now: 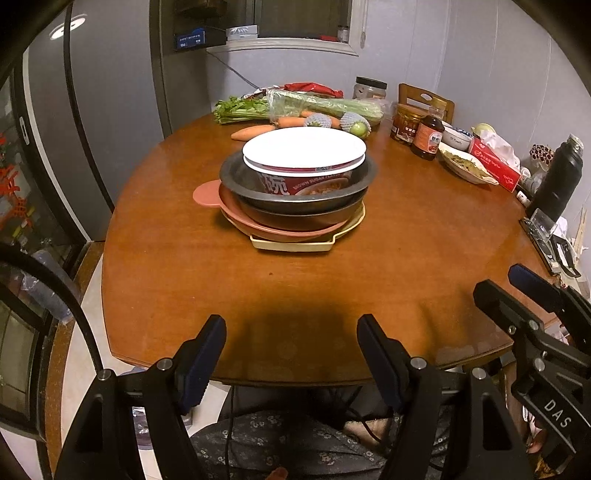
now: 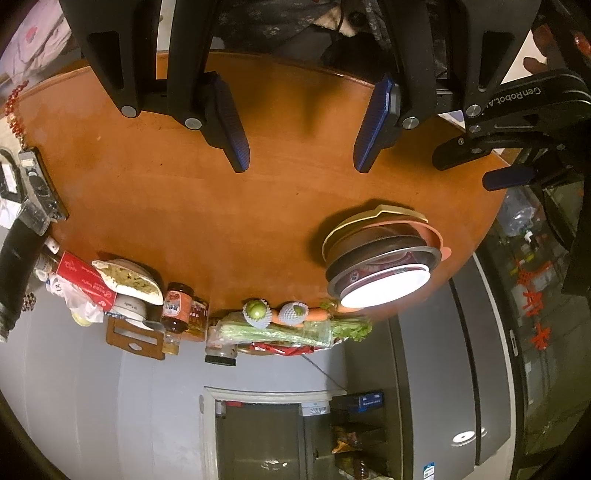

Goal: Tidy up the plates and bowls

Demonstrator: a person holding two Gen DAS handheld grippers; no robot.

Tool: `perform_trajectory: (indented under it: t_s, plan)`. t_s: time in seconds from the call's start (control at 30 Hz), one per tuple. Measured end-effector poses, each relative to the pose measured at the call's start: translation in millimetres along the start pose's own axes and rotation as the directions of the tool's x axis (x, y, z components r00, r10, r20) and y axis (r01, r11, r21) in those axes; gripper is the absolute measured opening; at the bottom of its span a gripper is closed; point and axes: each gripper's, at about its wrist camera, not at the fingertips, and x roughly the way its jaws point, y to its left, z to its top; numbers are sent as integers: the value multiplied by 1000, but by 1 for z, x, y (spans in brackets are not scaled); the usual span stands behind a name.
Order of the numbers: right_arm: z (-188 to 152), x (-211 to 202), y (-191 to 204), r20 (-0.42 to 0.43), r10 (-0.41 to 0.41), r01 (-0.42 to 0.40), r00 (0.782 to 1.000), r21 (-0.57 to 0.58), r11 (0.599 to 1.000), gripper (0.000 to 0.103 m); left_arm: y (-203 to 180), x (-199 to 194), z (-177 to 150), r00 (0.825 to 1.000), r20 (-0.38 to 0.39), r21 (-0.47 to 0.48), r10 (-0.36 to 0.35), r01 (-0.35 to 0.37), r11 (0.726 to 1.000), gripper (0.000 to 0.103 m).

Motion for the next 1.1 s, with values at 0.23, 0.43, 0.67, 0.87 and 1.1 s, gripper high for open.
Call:
perform_trajectory:
  t_s: [0.23, 0.43, 0.67, 0.87, 1.1]
  plan:
    - [0, 2, -3, -1, -2, 2, 1000, 22, 1000, 61, 0, 1, 1, 1000, -1, -1, 14, -14, 1000, 73]
    - [-1, 3, -2, -9, 0, 0, 1000, 18, 1000, 61, 0, 3, 1, 1000, -5, 2, 17, -17, 1000, 73]
    - [-3, 4, -3, -14, -1, 1, 1000, 24, 1000, 61, -1, 3, 0, 1000, -6, 6, 19, -19, 1000, 73]
    - [-3, 5, -3, -20, 6, -5, 1000, 22, 1000, 61, -1, 3, 0, 1000, -6, 7, 23, -23, 1000, 73]
    - [-3, 6, -4, -22, 6, -5, 1000, 27, 1000, 61, -2, 3, 0, 1000, -11, 14, 26, -26, 1000, 73]
